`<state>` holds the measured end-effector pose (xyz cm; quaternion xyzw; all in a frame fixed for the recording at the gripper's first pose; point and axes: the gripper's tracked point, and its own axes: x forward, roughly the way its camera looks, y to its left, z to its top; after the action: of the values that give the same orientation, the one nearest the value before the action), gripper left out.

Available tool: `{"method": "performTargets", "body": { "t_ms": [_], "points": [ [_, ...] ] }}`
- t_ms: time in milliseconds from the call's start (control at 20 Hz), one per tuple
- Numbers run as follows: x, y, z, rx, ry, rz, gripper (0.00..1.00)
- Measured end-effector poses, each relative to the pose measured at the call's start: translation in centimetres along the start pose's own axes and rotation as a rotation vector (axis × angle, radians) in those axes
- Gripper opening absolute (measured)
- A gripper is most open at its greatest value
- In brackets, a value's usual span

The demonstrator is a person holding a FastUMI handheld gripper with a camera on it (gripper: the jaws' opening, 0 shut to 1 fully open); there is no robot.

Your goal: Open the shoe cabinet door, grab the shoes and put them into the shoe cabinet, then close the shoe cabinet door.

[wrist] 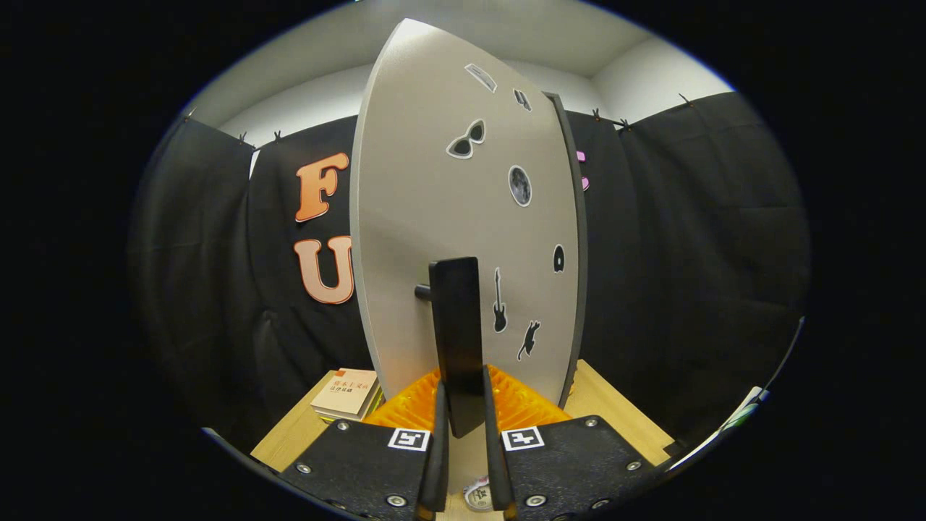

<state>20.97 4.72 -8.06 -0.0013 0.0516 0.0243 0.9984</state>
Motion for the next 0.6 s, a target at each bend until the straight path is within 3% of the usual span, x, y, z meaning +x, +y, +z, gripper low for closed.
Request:
{"method": "performTargets", "body": {
  "t_ms": [600],
  "points": [
    [-2.8,-7.7,-0.2,0.011,-0.002,0.071,0.19]
  ]
}}
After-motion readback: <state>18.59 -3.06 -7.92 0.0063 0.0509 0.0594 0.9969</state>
